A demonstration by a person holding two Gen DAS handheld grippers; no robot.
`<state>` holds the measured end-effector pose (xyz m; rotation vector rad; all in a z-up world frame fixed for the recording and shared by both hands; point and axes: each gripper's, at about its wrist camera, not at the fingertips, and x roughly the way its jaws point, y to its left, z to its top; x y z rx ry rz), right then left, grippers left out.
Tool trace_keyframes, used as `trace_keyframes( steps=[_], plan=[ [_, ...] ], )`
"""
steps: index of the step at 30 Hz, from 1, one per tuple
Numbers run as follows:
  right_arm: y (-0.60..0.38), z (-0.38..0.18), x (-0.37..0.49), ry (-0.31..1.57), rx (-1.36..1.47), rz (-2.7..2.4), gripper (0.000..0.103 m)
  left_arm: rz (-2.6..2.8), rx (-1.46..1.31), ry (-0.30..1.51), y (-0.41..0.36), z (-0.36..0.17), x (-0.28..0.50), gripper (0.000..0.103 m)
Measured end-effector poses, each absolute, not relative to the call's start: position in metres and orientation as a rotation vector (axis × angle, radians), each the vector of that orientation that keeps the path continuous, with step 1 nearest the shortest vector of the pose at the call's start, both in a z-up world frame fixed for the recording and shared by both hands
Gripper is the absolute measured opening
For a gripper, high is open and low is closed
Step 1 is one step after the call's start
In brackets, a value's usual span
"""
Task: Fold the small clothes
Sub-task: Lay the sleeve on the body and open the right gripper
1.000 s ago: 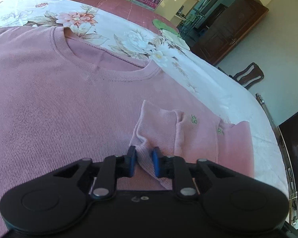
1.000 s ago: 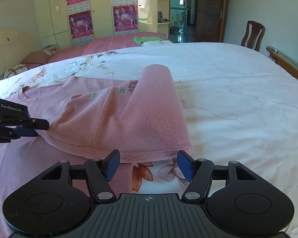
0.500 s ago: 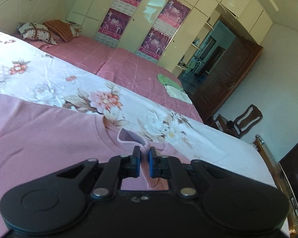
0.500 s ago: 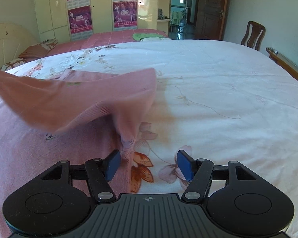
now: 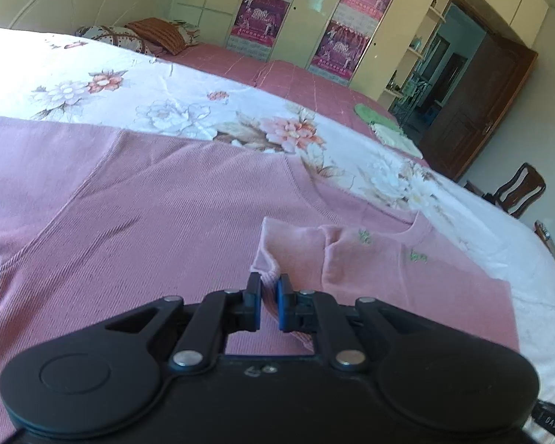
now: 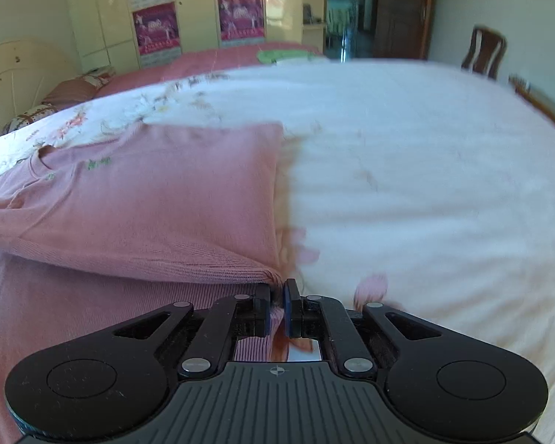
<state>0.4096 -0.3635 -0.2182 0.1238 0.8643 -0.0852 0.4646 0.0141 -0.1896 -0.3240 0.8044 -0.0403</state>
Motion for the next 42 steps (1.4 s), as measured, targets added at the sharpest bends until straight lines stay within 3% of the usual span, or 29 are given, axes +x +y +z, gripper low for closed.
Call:
trace_keyframes(
  steps=[2,4,5,8,9,14,29,31,32,42],
  plan=[
    [-0.362,-0.213,0.408,0.88,0.122,-0.054,0.006,-0.036,-0.301,0.813,0.015,-0.192,0.462,0.01],
    [-0.366,-0.21,0.401,0.886,0.146,-0.039,0.009,-0.01,-0.278,0.812,0.018,-0.189,0.458,0.019],
    [-0.368,-0.208,0.398,0.885,0.159,-0.04,0.016,0.005,-0.277,0.802,0.021,-0.186,0.455,0.022],
    [-0.371,-0.195,0.385,0.837,0.186,-0.047,0.051,0.015,-0.308,0.792,0.032,-0.174,0.448,0.027],
    [-0.371,-0.189,0.381,0.811,0.186,-0.052,0.052,0.006,-0.311,0.784,0.033,-0.169,0.446,0.032],
    [-0.37,-0.179,0.405,0.781,0.21,-0.05,0.052,-0.056,-0.275,0.764,0.011,-0.157,0.454,0.053],
    [-0.391,-0.215,0.541,0.838,0.317,-0.09,0.051,-0.087,-0.176,0.825,-0.023,-0.207,0.495,0.044],
    [-0.393,-0.217,0.549,0.85,0.34,-0.071,0.024,-0.083,-0.158,0.822,-0.025,-0.206,0.494,0.045],
    [-0.39,-0.217,0.55,0.856,0.324,-0.071,0.017,-0.078,-0.156,0.822,-0.026,-0.206,0.494,0.045],
    [-0.374,-0.206,0.539,0.794,0.14,-0.141,0.017,-0.067,-0.108,0.842,-0.034,-0.203,0.498,0.046]
  ],
)
